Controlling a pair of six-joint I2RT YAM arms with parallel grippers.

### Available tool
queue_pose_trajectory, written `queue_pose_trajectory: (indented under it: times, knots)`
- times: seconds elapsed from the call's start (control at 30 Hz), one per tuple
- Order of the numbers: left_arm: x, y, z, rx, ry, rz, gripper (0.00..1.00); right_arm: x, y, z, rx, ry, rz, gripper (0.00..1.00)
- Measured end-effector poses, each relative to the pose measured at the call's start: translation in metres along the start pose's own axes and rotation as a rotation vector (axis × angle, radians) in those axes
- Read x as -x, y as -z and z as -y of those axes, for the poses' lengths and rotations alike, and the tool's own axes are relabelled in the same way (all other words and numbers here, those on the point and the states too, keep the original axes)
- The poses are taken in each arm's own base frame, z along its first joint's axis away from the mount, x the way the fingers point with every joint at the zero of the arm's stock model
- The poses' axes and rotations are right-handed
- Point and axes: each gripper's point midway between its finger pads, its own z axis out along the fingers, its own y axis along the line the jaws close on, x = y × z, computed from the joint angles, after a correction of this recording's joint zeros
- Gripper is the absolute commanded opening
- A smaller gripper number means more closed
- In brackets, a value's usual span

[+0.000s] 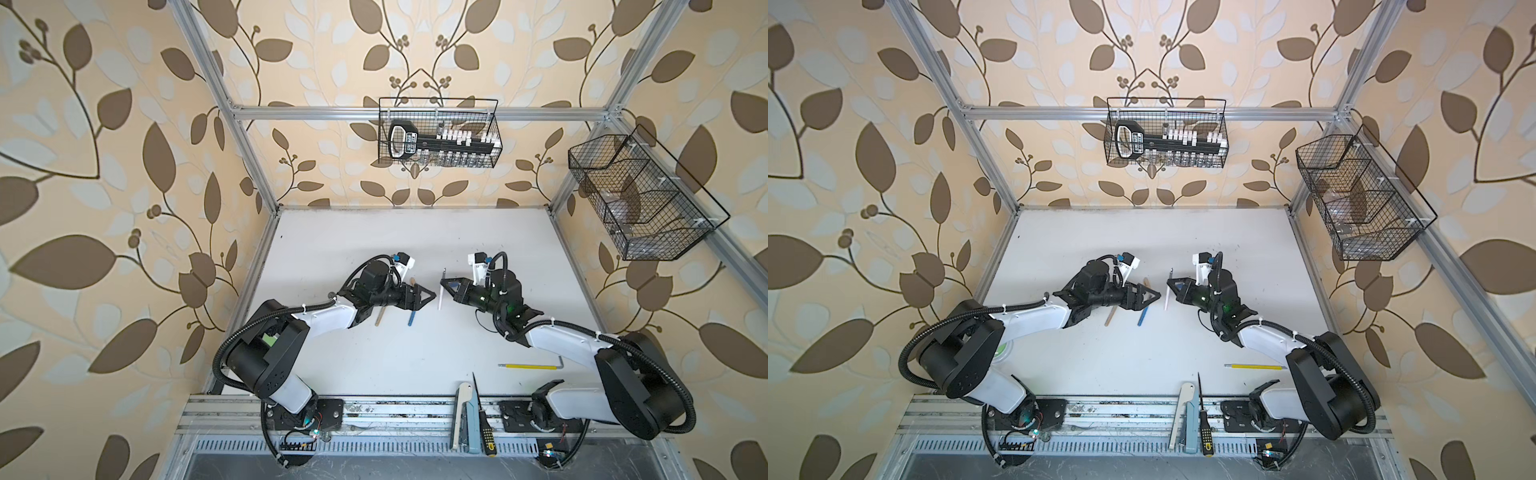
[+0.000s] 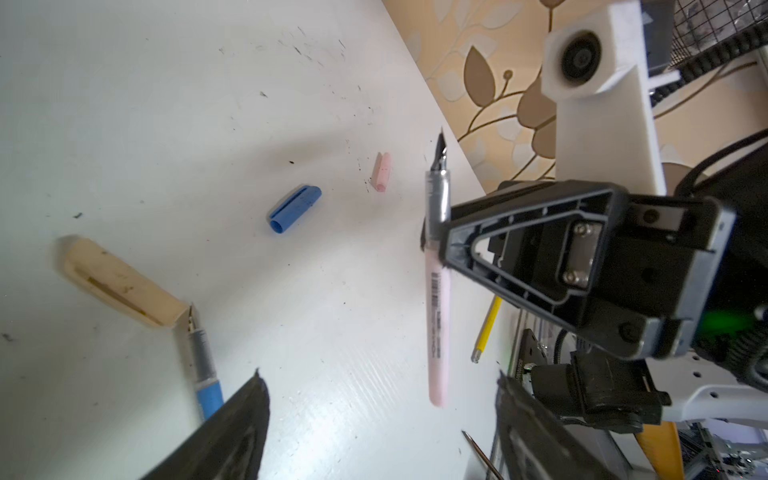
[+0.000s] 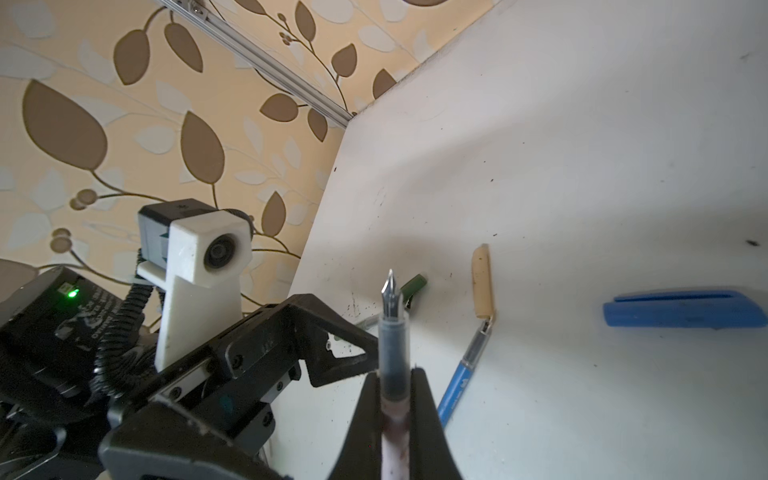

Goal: Insert the pens into the pen caps
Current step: 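Lift the pink pen toward the left gripper while the left arm reaches in, then close the left gripper on the pink pen and open the right gripper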

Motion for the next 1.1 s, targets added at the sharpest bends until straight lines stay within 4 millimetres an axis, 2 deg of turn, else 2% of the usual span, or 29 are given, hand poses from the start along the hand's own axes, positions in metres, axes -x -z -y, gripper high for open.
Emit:
queue_pose_trajectory:
  times: [0.23,0.5,0.8,1.1]
  knots:
    - [-0.005,-0.006,0.003,-0.031,0.018,-0.022,0.66,-0.002,-0.004,-0.015,0.046,-0.001,0.011,0.08]
    - [-0.012,-0.015,0.012,-0.068,0.017,-0.057,0.61,-0.001,-0.011,-0.015,0.064,-0.023,0.025,0.08]
    - [-0.008,-0.015,0.014,-0.074,0.01,-0.05,0.47,-0.003,-0.014,-0.019,0.083,-0.03,0.025,0.08]
    - [-0.006,-0.015,0.018,-0.087,0.006,-0.05,0.43,0.001,-0.014,-0.02,0.081,-0.027,0.047,0.08]
